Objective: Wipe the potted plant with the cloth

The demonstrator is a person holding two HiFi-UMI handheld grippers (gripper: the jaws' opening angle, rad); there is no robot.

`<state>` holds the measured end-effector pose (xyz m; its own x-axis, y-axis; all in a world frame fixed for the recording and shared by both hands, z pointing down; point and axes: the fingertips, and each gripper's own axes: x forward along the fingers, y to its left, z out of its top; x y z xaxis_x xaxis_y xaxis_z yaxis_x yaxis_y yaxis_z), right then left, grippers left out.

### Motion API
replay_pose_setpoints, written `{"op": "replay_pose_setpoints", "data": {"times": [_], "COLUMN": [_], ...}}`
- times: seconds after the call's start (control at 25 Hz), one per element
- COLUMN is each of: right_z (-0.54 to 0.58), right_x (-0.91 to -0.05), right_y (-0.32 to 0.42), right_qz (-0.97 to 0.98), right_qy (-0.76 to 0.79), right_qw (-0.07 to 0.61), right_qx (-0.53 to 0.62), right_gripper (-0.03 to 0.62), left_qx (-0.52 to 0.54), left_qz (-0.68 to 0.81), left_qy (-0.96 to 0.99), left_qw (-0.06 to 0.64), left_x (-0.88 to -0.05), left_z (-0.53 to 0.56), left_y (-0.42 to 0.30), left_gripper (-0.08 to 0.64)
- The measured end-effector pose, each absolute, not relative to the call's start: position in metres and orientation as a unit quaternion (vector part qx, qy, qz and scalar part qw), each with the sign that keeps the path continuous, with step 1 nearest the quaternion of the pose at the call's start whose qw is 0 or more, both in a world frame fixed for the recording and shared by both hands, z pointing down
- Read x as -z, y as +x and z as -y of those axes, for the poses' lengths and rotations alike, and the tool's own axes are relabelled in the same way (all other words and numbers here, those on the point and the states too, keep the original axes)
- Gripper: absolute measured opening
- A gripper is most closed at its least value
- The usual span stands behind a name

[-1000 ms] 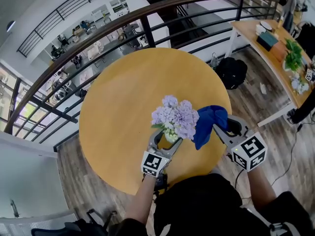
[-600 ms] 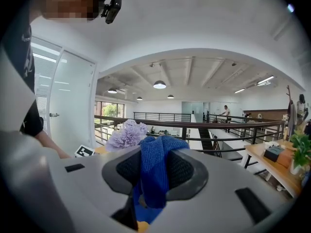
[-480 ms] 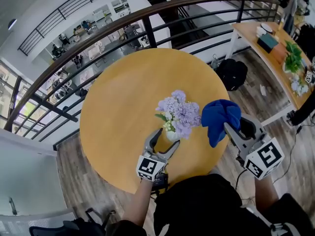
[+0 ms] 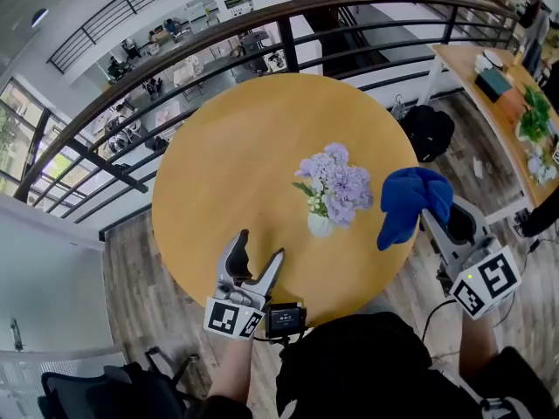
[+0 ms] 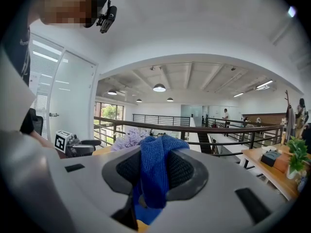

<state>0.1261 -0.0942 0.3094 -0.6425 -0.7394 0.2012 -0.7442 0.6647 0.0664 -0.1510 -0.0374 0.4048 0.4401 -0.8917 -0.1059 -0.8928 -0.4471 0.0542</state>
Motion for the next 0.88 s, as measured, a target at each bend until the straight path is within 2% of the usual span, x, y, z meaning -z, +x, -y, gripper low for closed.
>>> {"op": "replay_pose_setpoints", "data": {"times": [0.08, 0.24, 0.28, 0.56, 0.88], "right_z": [0.090, 0.086, 0.084, 0.054, 0.025], "right_x": [-0.304, -0.299, -0.299, -0.298, -0.316], "right_y": [0.122, 0.115, 0.115, 0.138, 0.174], "right_qz": [0.911, 0.923, 0.926, 0.944, 0.954], "right_qy": [0.399, 0.373, 0.366, 0.319, 0.290], "right_qw": [0.102, 0.094, 0.094, 0.082, 0.071], "right_qx": [-0.007, 0.001, 0.002, -0.010, -0.023], "right_gripper": [0.120, 0.120, 0.120, 0.120, 0.120], "left_qx": [-0.074, -0.083, -0.077, 0.012, 0.009], "left_qz": [-0.557, -0.631, -0.646, -0.710, -0.724], "left_qy": [-0.827, -0.771, -0.759, -0.703, -0.688], "left_qw": [0.017, 0.022, 0.019, 0.035, 0.052], "left_x": [-0.384, -0.355, -0.352, -0.332, -0.319], "left_z": [0.018, -0.024, -0.033, -0.080, -0.106], "left_y": [-0.163, -0.177, -0.175, -0.117, -0.051], "left_gripper": [0.281, 0.017, -0.002, -0.003, -0.003]}}
